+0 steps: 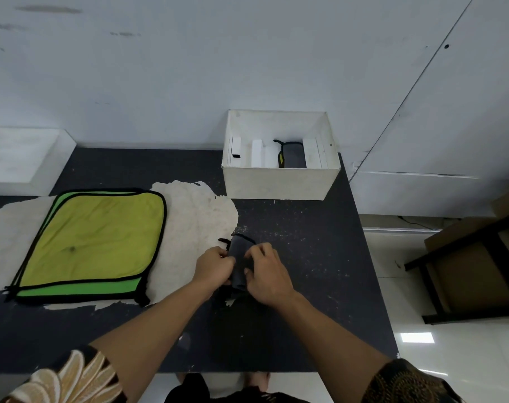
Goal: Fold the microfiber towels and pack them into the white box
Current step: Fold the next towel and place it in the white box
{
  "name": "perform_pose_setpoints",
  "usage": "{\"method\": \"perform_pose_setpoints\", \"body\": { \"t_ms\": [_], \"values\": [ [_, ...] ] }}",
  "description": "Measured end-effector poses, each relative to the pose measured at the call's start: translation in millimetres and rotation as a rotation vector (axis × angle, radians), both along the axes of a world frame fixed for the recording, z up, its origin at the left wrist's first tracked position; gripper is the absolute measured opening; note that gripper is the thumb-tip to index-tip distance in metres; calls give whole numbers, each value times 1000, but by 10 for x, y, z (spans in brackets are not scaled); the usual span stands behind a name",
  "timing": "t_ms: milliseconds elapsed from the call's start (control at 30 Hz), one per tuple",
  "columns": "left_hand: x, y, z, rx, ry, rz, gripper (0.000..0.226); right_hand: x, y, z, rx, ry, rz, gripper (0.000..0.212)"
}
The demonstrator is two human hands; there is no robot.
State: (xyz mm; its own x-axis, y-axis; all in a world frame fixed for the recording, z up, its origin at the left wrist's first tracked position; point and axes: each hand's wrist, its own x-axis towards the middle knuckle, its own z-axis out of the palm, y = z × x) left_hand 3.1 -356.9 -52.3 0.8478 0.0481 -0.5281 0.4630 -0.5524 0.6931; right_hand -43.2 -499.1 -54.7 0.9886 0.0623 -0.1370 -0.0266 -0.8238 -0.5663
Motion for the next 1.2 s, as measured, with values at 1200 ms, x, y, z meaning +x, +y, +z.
{"method": "perform_pose_setpoints", "body": {
  "t_ms": [1200],
  "values": [
    [-209, 15, -33, 397, -124, -263, 42, 199, 194, -28, -142, 204, 311, 51]
  ]
}}
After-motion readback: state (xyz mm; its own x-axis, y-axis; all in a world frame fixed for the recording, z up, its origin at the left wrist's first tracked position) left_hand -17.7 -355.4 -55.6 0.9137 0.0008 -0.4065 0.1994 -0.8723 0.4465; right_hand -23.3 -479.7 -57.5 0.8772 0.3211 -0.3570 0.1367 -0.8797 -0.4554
